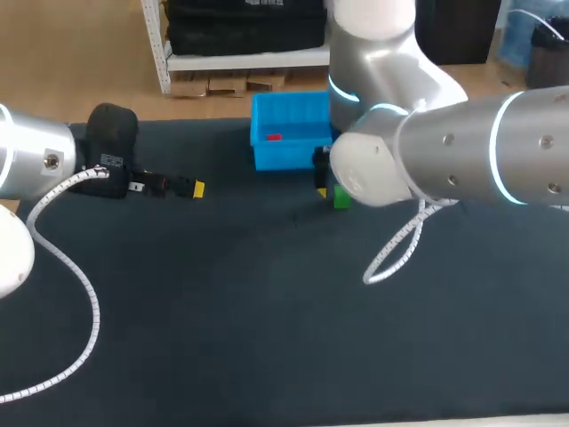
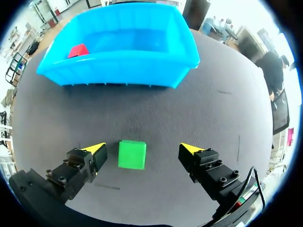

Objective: Use the left arm to pick the red cube and place it into the blue plastic box first, then use the right arm to grasp the green cube and put it into the same blue plastic box after the first action is fully finished.

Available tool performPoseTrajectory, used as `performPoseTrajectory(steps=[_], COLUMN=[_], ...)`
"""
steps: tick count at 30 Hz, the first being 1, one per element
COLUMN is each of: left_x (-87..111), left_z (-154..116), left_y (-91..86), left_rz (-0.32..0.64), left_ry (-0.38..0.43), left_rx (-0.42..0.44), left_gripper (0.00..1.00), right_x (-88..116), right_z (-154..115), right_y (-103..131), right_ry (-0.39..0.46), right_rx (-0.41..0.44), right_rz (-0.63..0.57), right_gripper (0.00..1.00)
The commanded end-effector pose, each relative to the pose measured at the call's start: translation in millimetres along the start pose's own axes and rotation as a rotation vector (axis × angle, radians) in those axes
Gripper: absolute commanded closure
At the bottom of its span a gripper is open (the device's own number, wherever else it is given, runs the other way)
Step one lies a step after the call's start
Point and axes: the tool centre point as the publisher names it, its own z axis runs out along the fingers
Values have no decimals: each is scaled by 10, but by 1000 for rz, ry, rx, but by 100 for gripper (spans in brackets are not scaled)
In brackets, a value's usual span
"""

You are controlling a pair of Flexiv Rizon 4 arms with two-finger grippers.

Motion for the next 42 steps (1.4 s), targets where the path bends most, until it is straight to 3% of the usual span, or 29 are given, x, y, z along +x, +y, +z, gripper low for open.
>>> performPoseTrajectory(steps=[1,15,17,18,19,22,25,34,42], left_x=[10,10,10,10,10,10,10,10,10], left_z=[9,9,9,9,9,9,9,9,9], left_y=[16,16,16,16,16,16,16,16,16], left_rz=[1,1,1,1,1,1,1,1,1], left_ry=[-7,-7,-7,-7,-7,-7,-7,-7,-7], left_rx=[6,6,6,6,6,6,6,6,6], left_gripper=[0,0,0,0,0,0,0,0,0], right_x=[26,-14,-12,-11,-8,-5,3,20,-27], right_z=[76,141,157,164,173,189,202,73,-248], right_y=[-2,23,25,25,24,24,14,21,60], right_ry=[-91,-71,-63,-62,-57,-54,-48,-48,-84], right_rx=[-5,-6,-6,-7,-10,-12,-12,19,58], right_rz=[2,1,1,1,2,2,6,-4,-14], right_gripper=[0,0,11,25,47,60,100,100,100])
